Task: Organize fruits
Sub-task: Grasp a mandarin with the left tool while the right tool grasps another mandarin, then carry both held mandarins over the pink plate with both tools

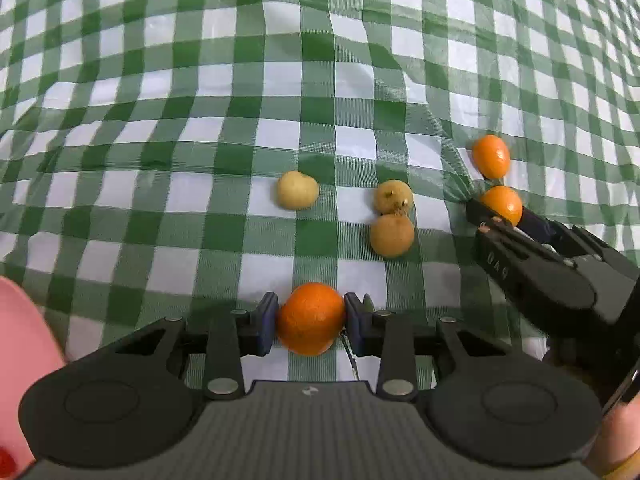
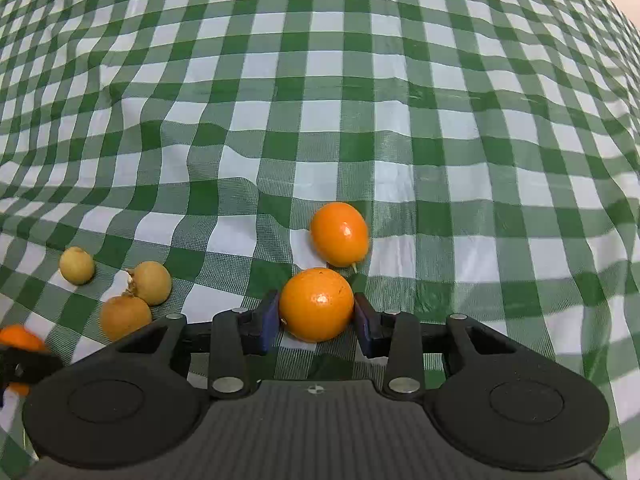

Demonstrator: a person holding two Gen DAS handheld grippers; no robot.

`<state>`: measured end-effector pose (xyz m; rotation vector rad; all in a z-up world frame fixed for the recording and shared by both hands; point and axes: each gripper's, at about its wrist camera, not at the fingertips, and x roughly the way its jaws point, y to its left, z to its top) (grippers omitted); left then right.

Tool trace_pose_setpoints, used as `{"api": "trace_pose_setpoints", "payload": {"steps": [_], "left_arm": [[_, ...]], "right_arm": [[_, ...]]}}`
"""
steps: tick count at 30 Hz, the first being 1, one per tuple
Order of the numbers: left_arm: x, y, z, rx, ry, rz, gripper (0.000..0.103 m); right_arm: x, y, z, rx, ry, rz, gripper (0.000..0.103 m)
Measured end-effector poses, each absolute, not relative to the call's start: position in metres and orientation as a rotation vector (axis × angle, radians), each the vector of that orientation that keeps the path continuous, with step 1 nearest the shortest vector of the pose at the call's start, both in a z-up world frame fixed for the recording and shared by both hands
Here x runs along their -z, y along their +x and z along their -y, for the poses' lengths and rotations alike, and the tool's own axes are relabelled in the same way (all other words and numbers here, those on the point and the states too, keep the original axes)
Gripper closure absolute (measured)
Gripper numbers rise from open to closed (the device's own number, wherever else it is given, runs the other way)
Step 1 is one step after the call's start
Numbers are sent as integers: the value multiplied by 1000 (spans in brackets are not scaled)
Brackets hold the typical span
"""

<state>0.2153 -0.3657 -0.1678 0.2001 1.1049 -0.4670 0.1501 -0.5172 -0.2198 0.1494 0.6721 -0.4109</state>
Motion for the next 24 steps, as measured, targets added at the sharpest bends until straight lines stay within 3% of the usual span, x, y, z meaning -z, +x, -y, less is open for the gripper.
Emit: {"api": "trace_pose_setpoints", "payload": {"steps": [12, 24], "left_arm": [[69, 133, 264, 518, 239, -967, 64], [30, 40, 90, 337, 228, -947, 64]], "right_arm": [[119, 35, 449, 373, 246, -530, 63], [54, -53, 258, 51, 300, -521, 63]]}}
